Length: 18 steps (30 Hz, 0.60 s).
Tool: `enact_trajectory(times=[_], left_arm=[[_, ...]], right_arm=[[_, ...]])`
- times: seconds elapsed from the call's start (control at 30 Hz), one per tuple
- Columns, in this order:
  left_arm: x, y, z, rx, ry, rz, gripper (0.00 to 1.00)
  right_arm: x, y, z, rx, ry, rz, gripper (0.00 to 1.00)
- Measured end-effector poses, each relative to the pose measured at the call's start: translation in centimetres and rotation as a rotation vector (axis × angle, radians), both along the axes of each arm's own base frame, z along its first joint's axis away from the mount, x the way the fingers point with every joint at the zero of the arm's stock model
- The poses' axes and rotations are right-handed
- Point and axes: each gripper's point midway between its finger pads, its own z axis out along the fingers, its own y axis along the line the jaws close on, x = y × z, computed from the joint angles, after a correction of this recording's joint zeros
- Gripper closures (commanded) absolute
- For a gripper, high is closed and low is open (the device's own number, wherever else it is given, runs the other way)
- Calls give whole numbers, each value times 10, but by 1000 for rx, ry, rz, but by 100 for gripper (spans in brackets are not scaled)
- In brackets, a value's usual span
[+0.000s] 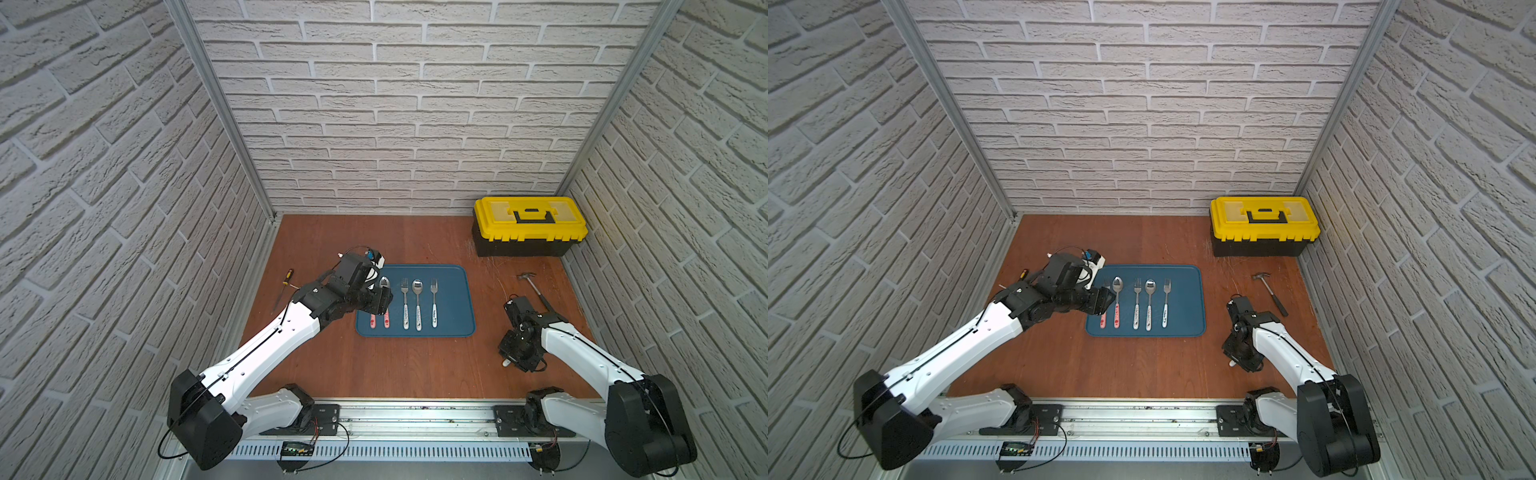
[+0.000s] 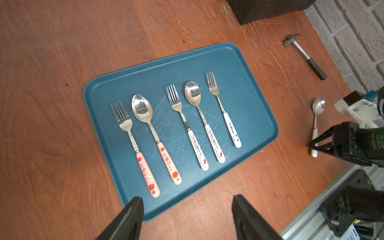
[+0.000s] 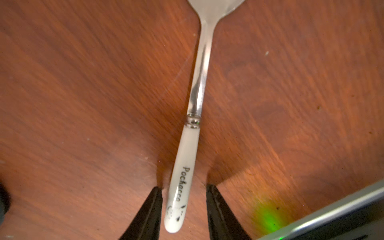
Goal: Set the spoon and fork side by side
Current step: Pick up the spoon from the center of the board.
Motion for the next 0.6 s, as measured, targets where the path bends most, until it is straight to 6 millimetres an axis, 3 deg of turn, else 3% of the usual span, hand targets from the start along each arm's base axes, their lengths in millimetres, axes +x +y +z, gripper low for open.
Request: enact_trajectory(times=[0.6], left_arm=[[-1,-2,0,8,-4,-6,28]], right_arm=[[5,6,-5,39,10,31,89]])
